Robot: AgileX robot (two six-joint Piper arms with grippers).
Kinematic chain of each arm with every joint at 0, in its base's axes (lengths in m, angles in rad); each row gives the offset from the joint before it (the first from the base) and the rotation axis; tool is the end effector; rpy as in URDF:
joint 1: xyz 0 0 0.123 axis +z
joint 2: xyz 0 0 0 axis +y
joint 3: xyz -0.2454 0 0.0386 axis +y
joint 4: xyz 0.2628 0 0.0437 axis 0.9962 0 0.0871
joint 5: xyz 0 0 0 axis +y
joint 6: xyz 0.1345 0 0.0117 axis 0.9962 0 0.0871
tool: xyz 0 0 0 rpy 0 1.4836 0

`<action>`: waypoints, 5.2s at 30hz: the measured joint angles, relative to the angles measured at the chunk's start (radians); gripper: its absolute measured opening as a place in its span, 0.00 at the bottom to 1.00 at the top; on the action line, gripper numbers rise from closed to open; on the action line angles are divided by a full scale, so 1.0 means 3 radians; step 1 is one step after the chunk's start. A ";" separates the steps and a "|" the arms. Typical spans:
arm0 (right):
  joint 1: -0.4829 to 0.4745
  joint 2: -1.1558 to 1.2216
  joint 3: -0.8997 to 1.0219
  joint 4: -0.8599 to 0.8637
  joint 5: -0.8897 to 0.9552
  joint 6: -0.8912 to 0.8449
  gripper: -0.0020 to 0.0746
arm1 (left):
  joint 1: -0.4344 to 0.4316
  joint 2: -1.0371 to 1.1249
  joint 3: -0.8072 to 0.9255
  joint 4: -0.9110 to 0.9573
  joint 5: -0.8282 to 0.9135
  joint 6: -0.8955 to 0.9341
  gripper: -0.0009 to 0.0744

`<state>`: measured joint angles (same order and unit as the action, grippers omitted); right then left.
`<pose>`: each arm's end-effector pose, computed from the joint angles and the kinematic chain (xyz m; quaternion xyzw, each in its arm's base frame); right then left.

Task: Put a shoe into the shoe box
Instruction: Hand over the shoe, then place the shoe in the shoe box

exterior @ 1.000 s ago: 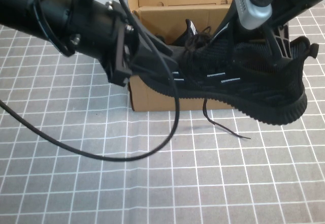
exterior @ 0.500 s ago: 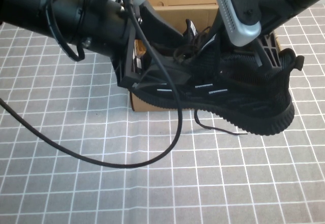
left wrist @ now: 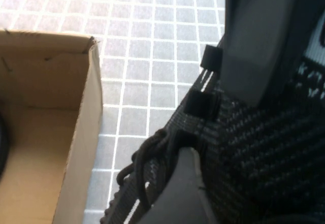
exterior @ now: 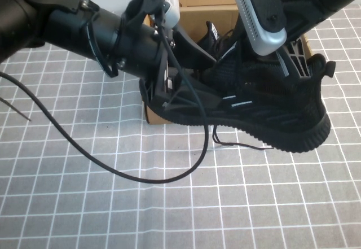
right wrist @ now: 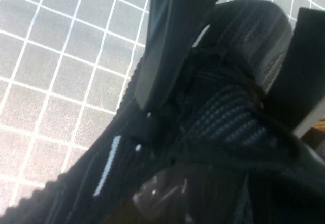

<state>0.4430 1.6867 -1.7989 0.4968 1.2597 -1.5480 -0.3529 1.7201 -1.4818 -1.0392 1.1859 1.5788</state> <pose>0.3223 0.2207 0.3325 -0.7795 0.5218 0.0805 0.3372 0.3201 -0.2329 0.2700 0.6343 0.5984 -0.3334 0.3583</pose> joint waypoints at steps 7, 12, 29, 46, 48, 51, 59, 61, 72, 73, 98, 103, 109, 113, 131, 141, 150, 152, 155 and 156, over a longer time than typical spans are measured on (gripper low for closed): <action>0.0000 0.0000 0.0000 -0.0034 0.0006 -0.0006 0.02 | -0.0086 0.0074 0.0000 -0.0114 0.0035 0.0073 0.74; 0.0000 0.0000 0.0000 -0.0034 0.0061 -0.0005 0.02 | -0.0180 0.0074 0.0000 -0.0100 0.0020 0.0080 0.64; 0.0000 0.0008 0.0000 -0.0022 0.0093 0.0114 0.02 | -0.0214 0.0074 -0.0014 0.0030 -0.0243 0.0085 0.07; 0.0000 -0.0329 -0.0005 -0.0794 -0.0019 0.2499 0.42 | -0.0219 0.0093 -0.0020 0.0332 -0.0754 -0.0118 0.04; 0.0000 -0.0474 -0.0013 -0.0917 -0.0019 0.2839 0.37 | -0.0219 0.0093 -0.0020 0.0372 -0.0931 -0.0124 0.04; 0.0000 -0.0688 -0.0005 -0.1032 -0.0013 0.3373 0.24 | -0.0227 0.0119 -0.0096 0.0460 -0.1135 -0.0090 0.04; 0.0000 -0.1216 0.0460 -0.1121 0.0000 0.3910 0.02 | -0.0227 0.0358 -0.0732 0.0553 -0.1171 -0.0067 0.04; 0.0000 -0.1336 0.0639 -0.1151 0.0000 0.3980 0.01 | -0.0227 0.0507 -0.0929 0.0574 -0.1164 -0.0067 0.04; 0.0000 -0.2208 0.1711 -0.1528 0.0000 0.4344 0.01 | -0.0227 0.1175 -0.1804 0.0677 -0.1127 -0.0052 0.04; 0.0000 -0.2292 0.1796 -0.1580 0.0000 0.4375 0.01 | -0.0227 0.1190 -0.1866 0.0689 -0.1127 -0.0037 0.04; 0.0000 -0.2788 0.2253 -0.1757 -0.0268 0.4444 0.01 | -0.0234 0.1216 -0.2346 0.0978 -0.1258 -0.0100 0.04; 0.0000 -0.2788 0.2260 -0.1757 -0.0281 0.4444 0.01 | -0.0227 0.1149 -0.2346 0.0970 -0.1733 -0.0063 0.04; 0.0000 -0.2788 0.2312 -0.1757 -0.0298 0.4444 0.01 | -0.0222 0.1159 -0.2346 0.0950 -0.1337 -0.0055 0.04; 0.0000 -0.2788 0.2350 -0.1757 -0.0328 0.4444 0.01 | -0.0222 0.1305 -0.2346 0.0950 -0.1074 -0.0060 0.04; 0.0000 -0.2788 0.2357 -0.1746 -0.0393 0.4444 0.01 | -0.0228 0.1689 -0.2332 0.0922 -0.0598 -0.0079 0.04; 0.0000 -0.2788 0.2357 -0.1746 -0.0395 0.4444 0.01 | -0.0228 0.1876 -0.2325 0.0959 -0.0540 -0.0086 0.04; 0.0000 -0.2788 0.2357 -0.1746 -0.0395 0.4444 0.01 | -0.0228 0.1965 -0.2320 0.0855 -0.0609 -0.0069 0.04; 0.0000 -0.2788 0.2357 -0.1746 -0.0395 0.4444 0.01 | -0.0228 0.1994 -0.2320 0.0845 -0.0597 -0.0069 0.04; 0.0000 -0.2788 0.2357 -0.1746 -0.0395 0.4444 0.01 | -0.0228 0.2053 -0.2320 0.0835 -0.0587 -0.0069 0.04; 0.0000 -0.2788 0.2357 -0.1746 -0.0401 0.4444 0.01 | -0.0228 0.2070 -0.2320 0.0832 -0.0581 -0.0069 0.04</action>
<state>0.4430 0.8503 -1.0919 -0.0269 1.1395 -0.2149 -0.4213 2.3410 -2.1779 -0.7894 1.0116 1.5582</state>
